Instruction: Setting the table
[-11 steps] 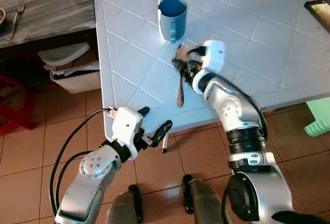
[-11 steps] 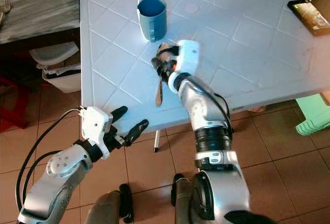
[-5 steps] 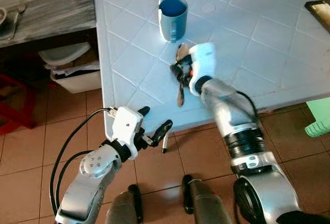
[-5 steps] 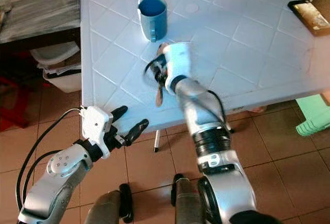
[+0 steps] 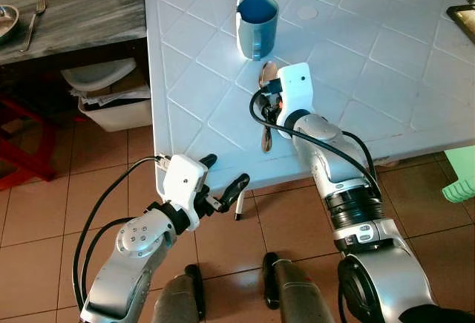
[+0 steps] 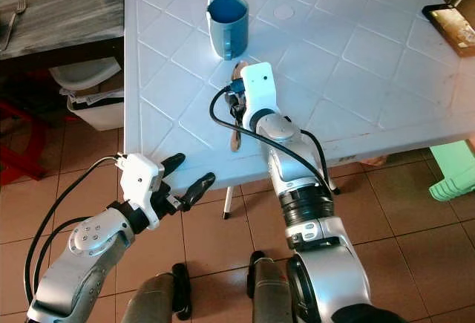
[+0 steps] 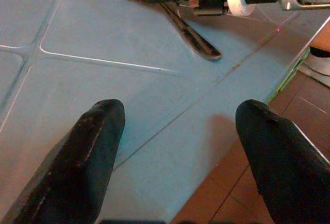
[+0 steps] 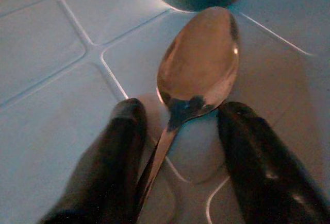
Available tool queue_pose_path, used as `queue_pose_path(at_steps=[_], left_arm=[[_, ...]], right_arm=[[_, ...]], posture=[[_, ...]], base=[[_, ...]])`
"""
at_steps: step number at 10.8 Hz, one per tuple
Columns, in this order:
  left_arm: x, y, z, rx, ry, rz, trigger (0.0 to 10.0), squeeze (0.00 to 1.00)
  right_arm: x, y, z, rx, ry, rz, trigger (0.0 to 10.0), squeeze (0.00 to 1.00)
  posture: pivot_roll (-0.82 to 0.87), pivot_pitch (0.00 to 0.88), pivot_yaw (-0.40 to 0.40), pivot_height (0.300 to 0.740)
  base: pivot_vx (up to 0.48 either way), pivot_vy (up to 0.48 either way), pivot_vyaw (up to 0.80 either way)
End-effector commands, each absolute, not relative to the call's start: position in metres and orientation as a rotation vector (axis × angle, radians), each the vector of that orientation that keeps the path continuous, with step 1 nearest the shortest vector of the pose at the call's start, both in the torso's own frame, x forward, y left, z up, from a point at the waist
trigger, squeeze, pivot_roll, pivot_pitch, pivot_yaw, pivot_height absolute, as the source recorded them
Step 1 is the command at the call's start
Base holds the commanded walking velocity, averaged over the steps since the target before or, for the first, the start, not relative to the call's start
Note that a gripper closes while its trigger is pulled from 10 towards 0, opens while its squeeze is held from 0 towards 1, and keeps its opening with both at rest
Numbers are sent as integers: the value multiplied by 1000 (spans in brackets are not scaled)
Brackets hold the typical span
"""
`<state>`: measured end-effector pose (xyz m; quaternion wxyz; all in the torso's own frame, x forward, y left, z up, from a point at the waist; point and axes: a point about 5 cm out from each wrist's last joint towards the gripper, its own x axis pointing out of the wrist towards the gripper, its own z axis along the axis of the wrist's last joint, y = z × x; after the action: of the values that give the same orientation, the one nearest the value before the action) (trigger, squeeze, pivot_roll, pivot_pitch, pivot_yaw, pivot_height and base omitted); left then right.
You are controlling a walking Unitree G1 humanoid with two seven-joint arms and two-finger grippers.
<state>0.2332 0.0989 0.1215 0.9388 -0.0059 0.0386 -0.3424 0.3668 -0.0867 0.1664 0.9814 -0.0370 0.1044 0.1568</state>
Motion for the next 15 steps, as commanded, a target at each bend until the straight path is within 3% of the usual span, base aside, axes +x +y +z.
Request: queue_pose_path(at_steps=[1, 12, 15], left_arm=[[231, 101, 114, -1, 120, -688, 10000, 0], [231, 102, 114, 1, 124, -691, 10000, 0], [232, 106, 112, -5, 129, -639, 10000, 0]], right_arm=[[348, -95, 97, -40, 537, 286, 0, 0], [343, -93, 89, 4, 588, 313, 0, 0], [337, -87, 100, -63, 426, 363, 0, 0]], posture=[[-3, 292, 72, 740], [-3, 289, 75, 740], [1, 271, 62, 740]], base=[[0, 0, 0], [0, 0, 0], [0, 0, 0]])
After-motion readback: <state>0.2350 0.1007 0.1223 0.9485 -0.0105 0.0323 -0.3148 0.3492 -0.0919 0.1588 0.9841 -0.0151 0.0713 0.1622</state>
